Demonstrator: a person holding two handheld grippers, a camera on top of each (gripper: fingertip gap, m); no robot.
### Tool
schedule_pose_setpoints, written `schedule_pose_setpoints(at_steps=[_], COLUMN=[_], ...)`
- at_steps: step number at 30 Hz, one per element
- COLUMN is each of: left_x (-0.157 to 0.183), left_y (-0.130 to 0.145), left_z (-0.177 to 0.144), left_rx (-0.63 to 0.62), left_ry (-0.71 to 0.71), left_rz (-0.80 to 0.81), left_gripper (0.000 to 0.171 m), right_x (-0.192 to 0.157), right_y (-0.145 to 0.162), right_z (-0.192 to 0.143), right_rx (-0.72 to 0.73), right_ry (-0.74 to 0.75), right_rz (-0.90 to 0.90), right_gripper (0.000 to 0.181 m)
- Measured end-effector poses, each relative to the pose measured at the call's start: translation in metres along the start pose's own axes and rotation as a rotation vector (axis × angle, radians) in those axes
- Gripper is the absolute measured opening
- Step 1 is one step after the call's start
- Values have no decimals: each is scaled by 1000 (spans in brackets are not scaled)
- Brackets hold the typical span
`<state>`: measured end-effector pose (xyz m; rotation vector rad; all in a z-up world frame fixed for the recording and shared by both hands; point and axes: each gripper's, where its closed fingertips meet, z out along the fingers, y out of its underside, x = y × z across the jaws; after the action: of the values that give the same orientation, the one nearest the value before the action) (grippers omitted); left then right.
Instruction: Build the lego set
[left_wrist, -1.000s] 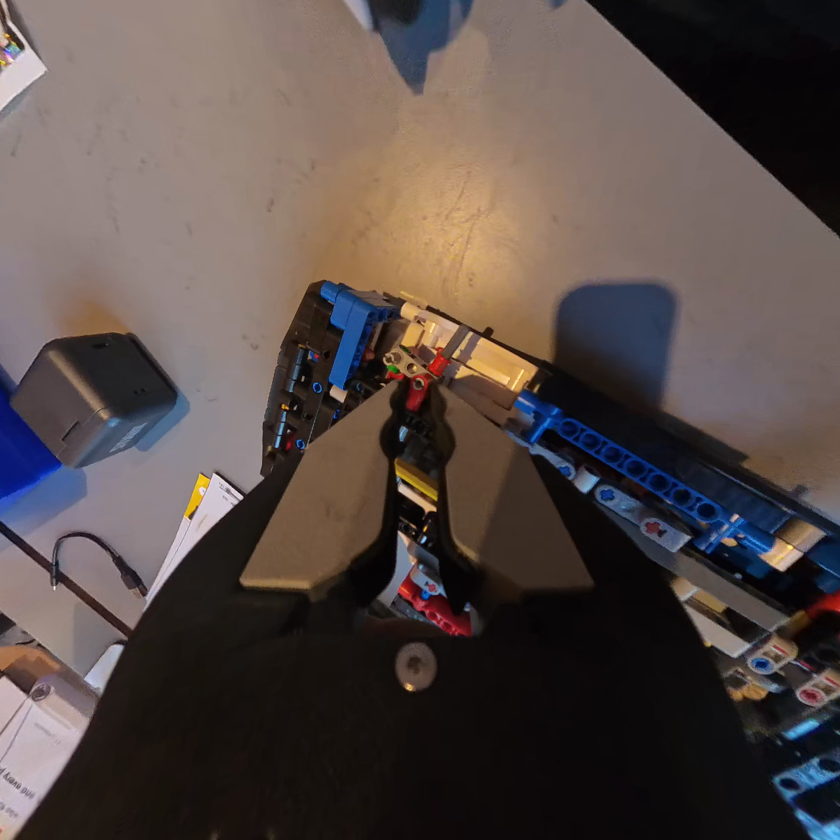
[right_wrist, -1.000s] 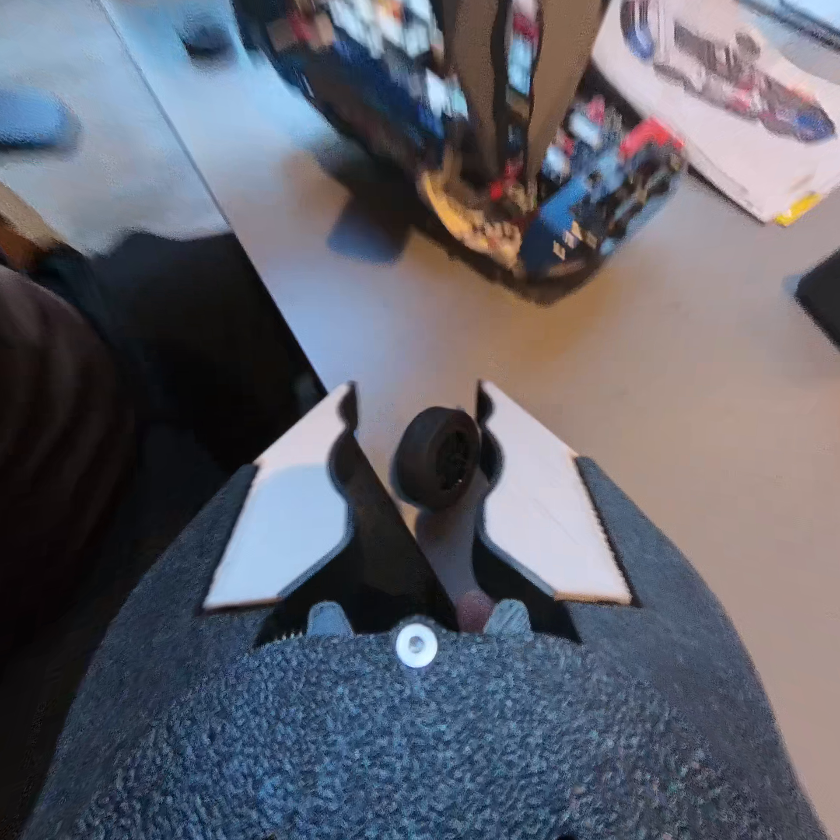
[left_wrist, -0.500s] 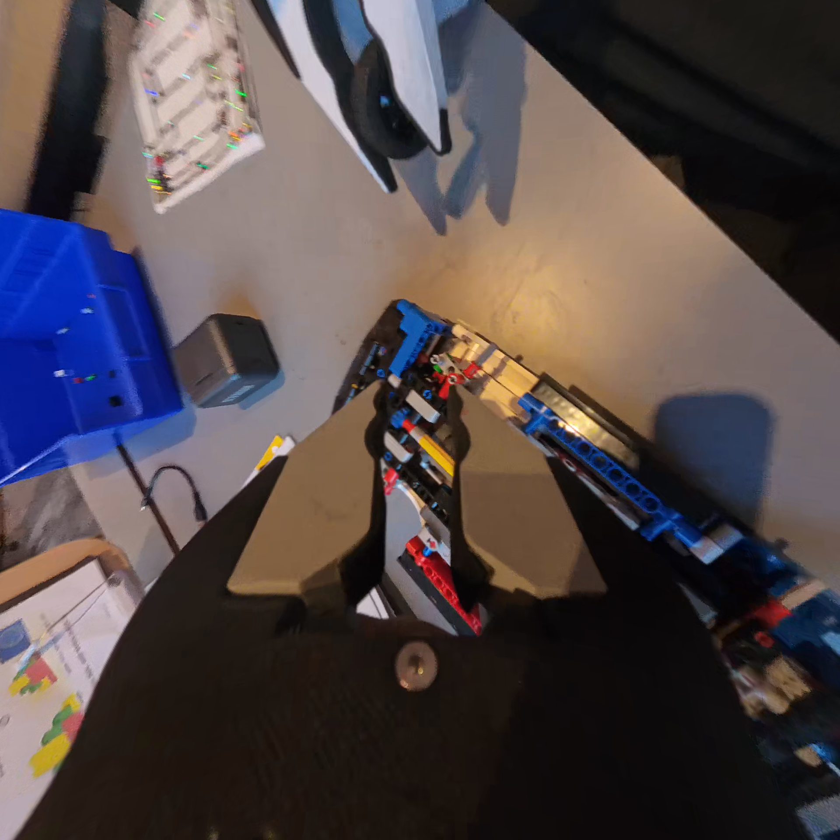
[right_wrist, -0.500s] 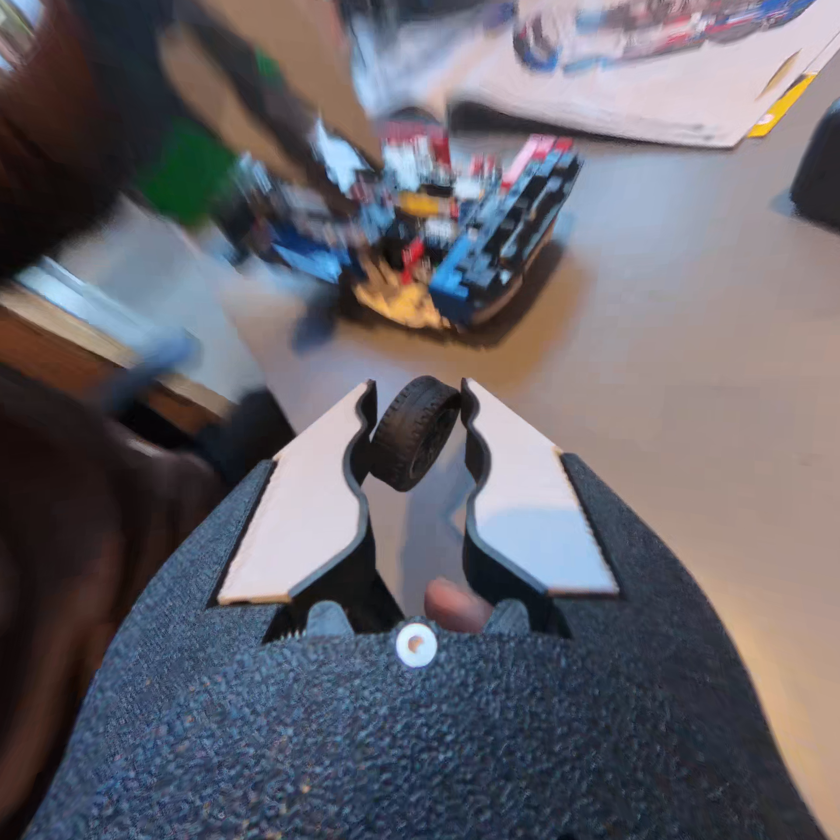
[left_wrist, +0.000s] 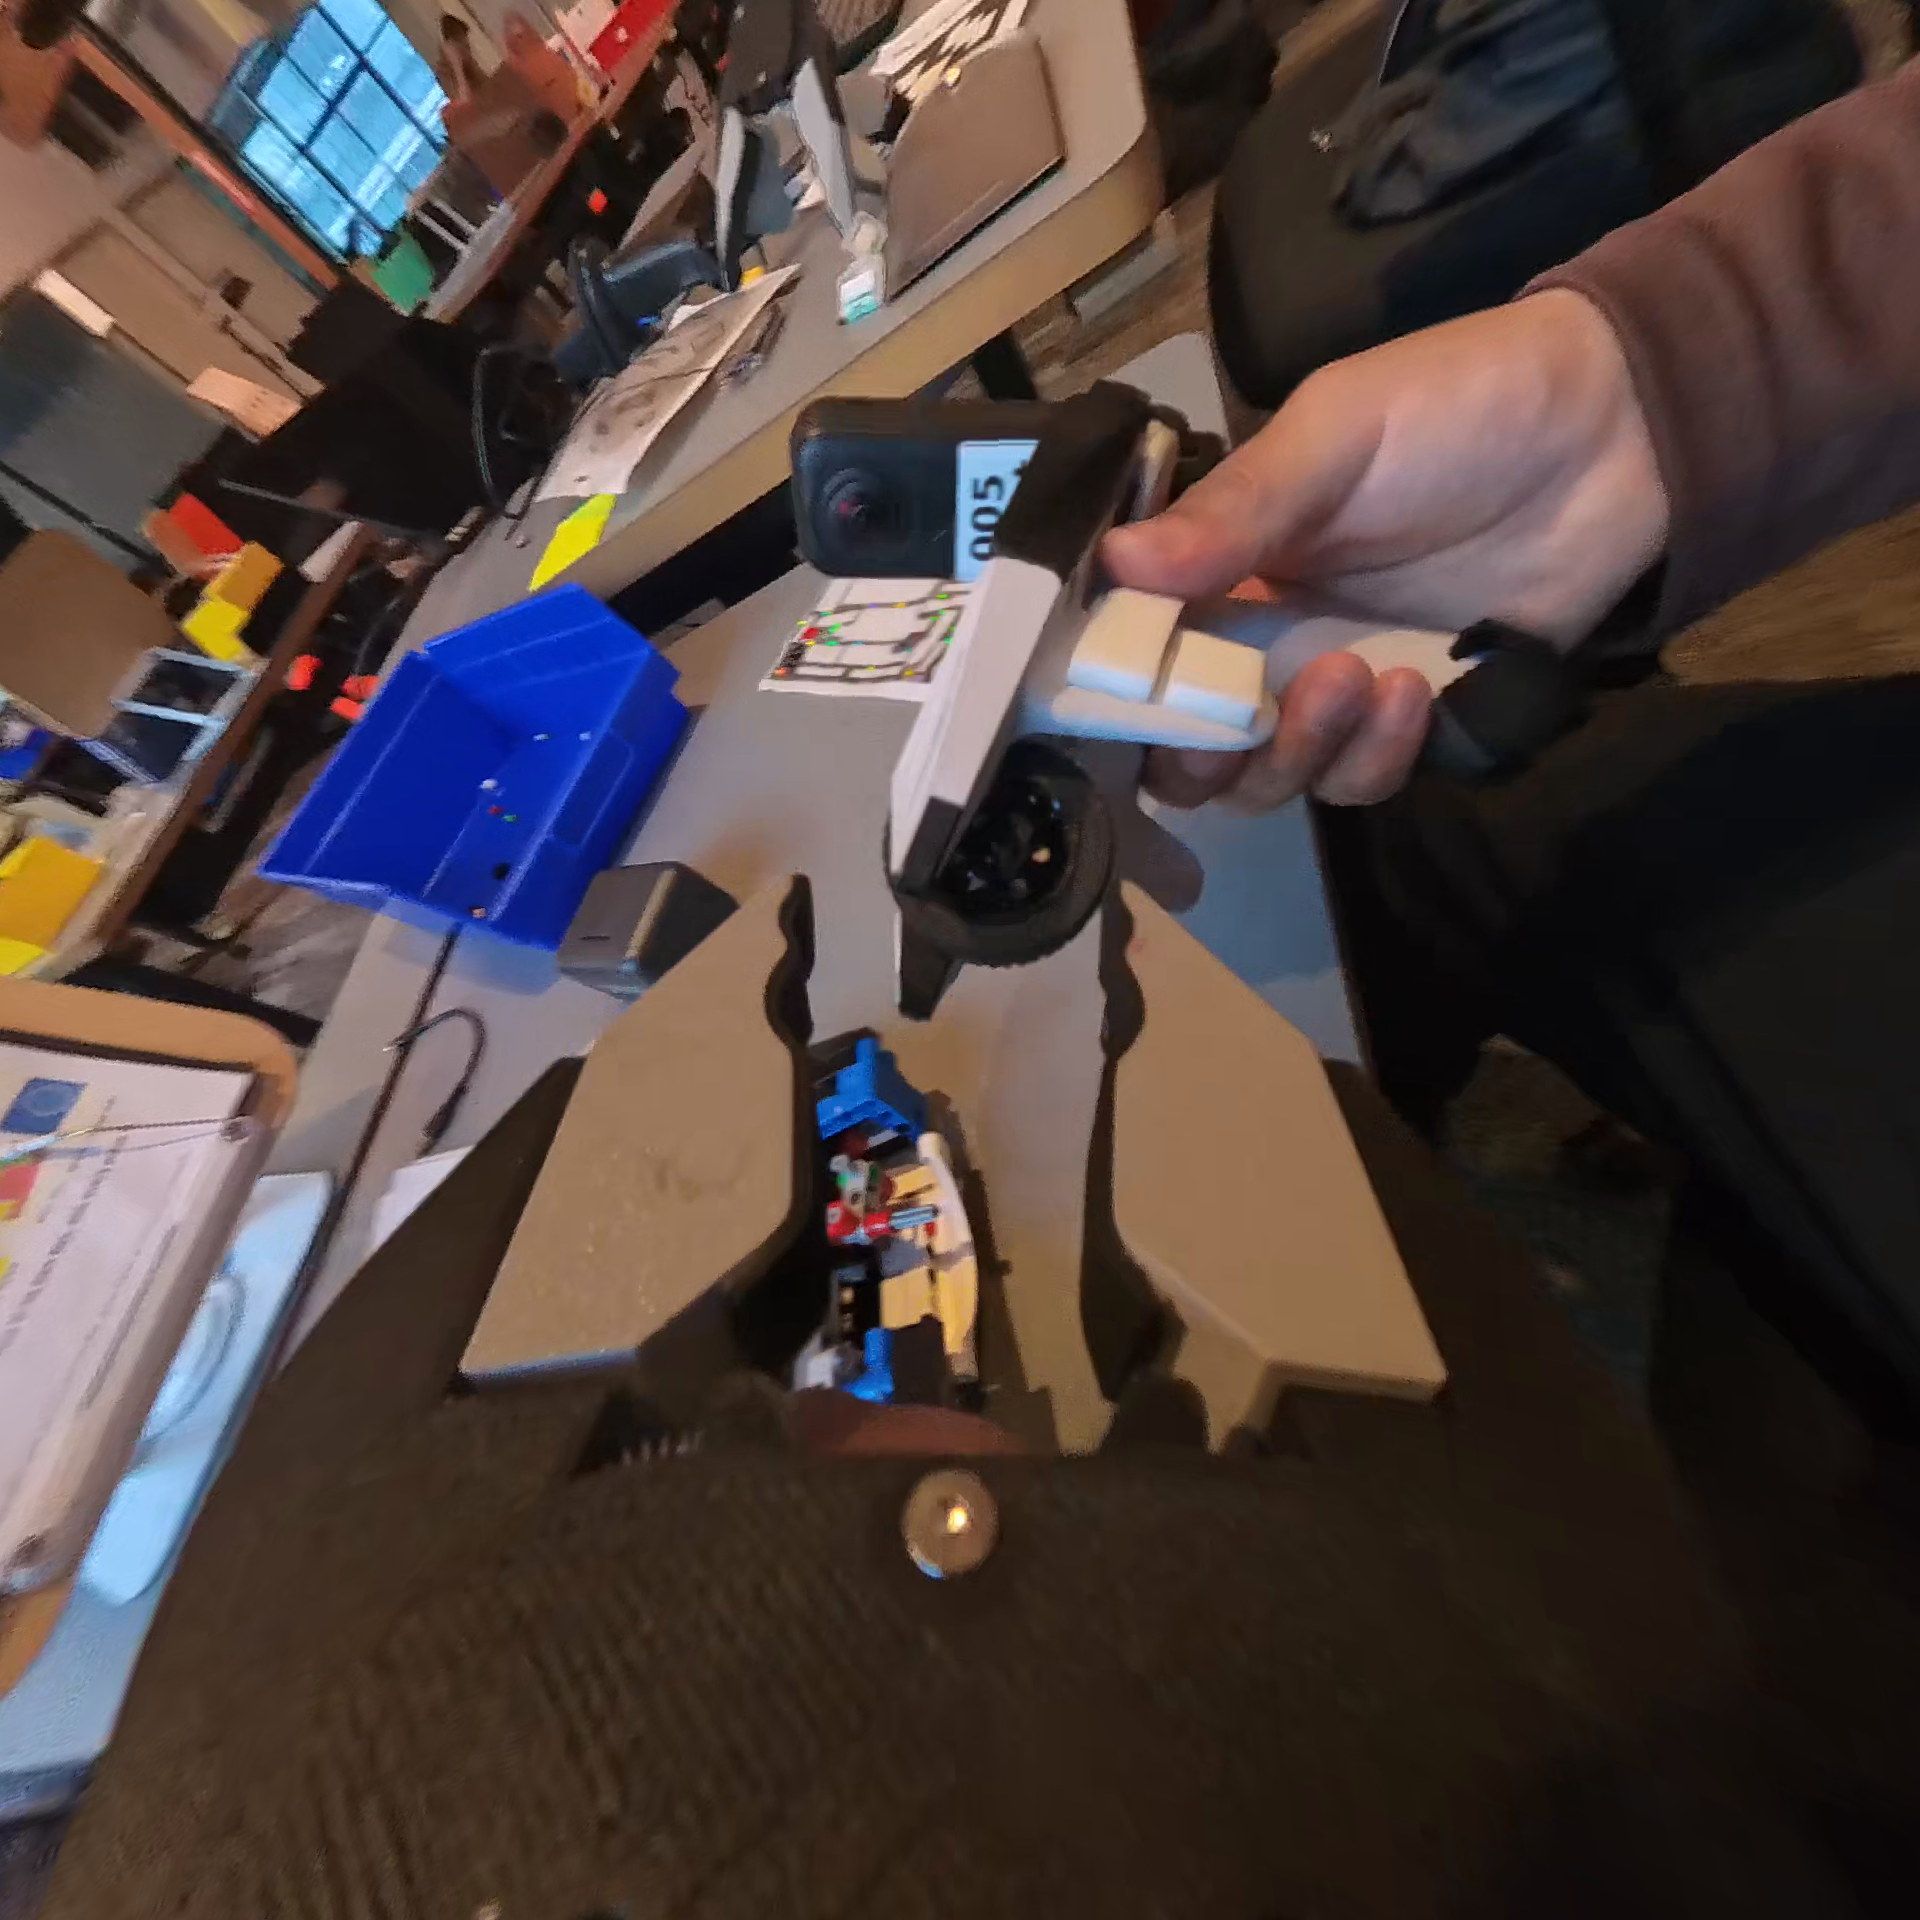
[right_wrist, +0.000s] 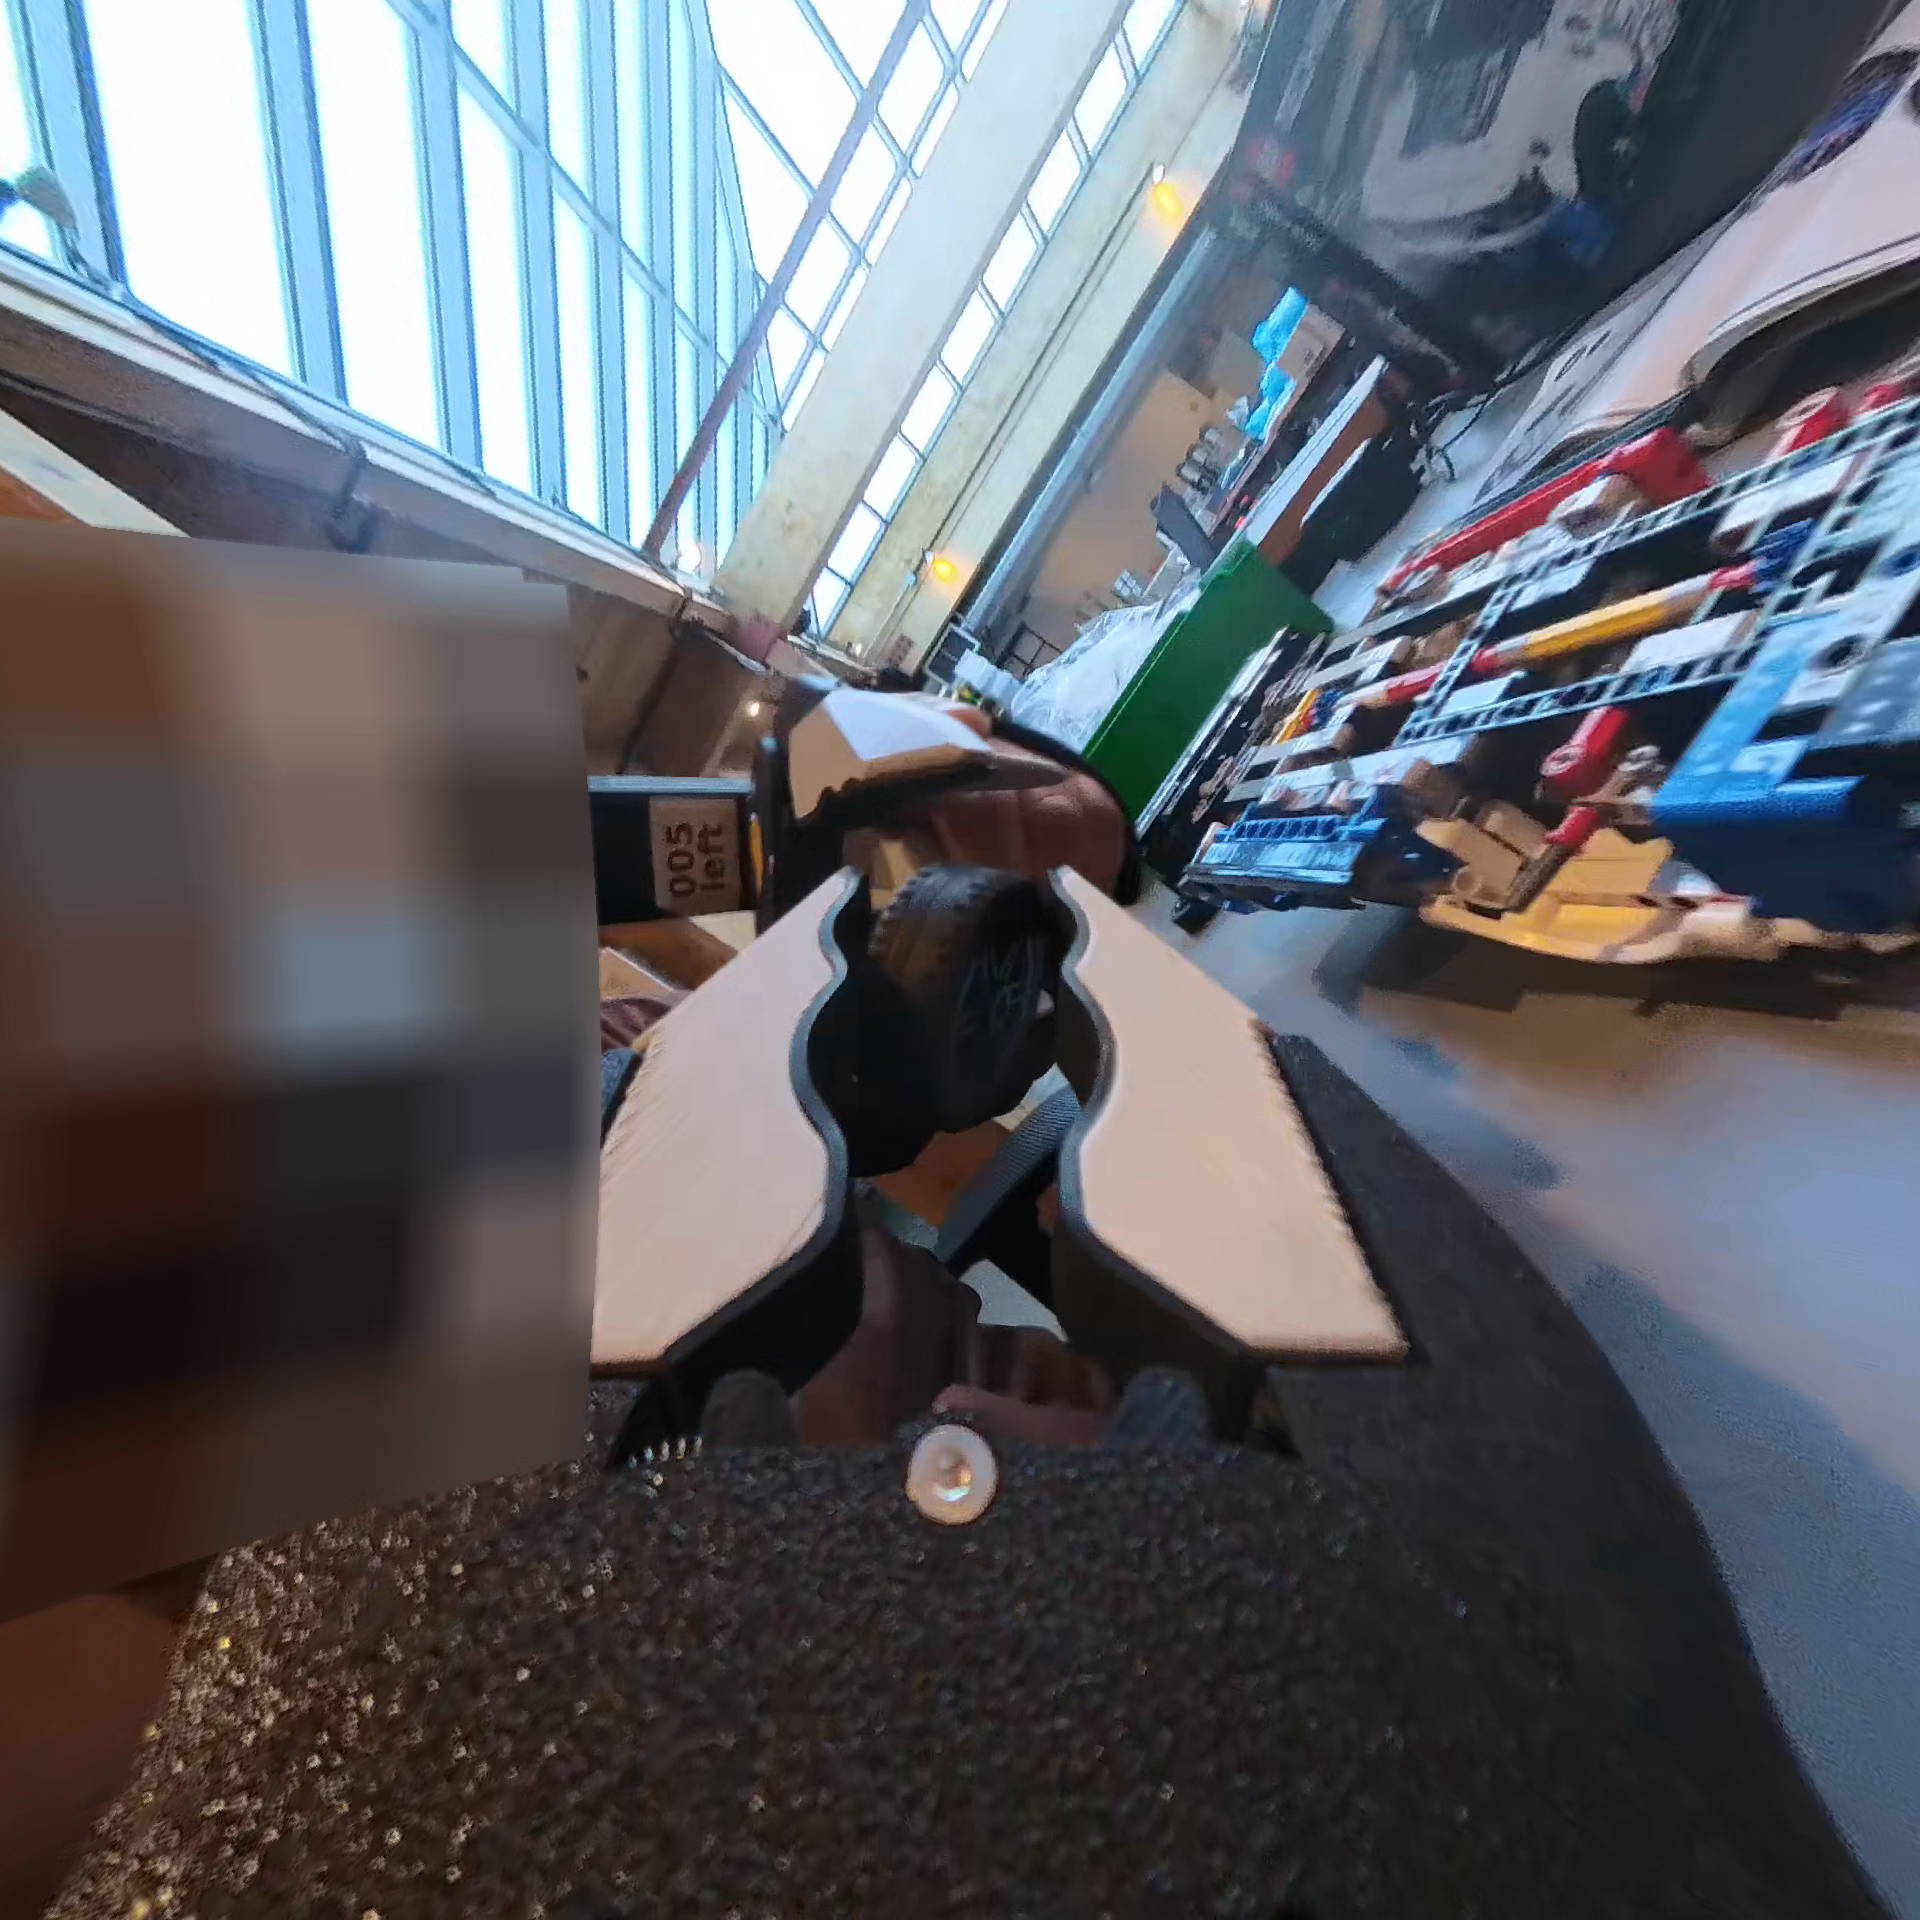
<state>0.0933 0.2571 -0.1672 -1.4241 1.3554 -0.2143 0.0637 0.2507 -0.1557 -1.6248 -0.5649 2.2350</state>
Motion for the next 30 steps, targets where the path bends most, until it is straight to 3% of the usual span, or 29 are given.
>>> schedule_pose_setpoints(at_steps=[1,2,6,10,16,20,23,27,30], left_x=[5,9,5,-7,-14,-28,-39,-33,-30], left_y=[1,0,-5,-1,-3,-3,-2,4,-1], left_z=[1,1,-3,0,-3,-8,-16,-21,-32], left_rx=[11,28,107,124,172,191,216,238,321], left_ry=[45,81,87,-44,-91,-171,-181,3,183], left_rz=[-22,-49,-80,13,15,-35,-177,-552,-916], left_gripper=[47,40,40,41,41,42,41,41,42], right_x=[-3,-7,-11,-5,-7,2,3,-5,-9], right_y=[2,2,-2,-13,-16,-23,-28,-25,-31], right_z=[3,5,8,11,18,15,2,-20,-36], right_rx=[-2,6,21,83,109,105,93,-116,-254], right_ry=[-6,-8,36,56,15,158,303,644,999], right_rz=[-5,-12,-62,-29,32,-63,-258,-849,-1348], right_gripper=[27,25,20,15,17,25,25,33,43])
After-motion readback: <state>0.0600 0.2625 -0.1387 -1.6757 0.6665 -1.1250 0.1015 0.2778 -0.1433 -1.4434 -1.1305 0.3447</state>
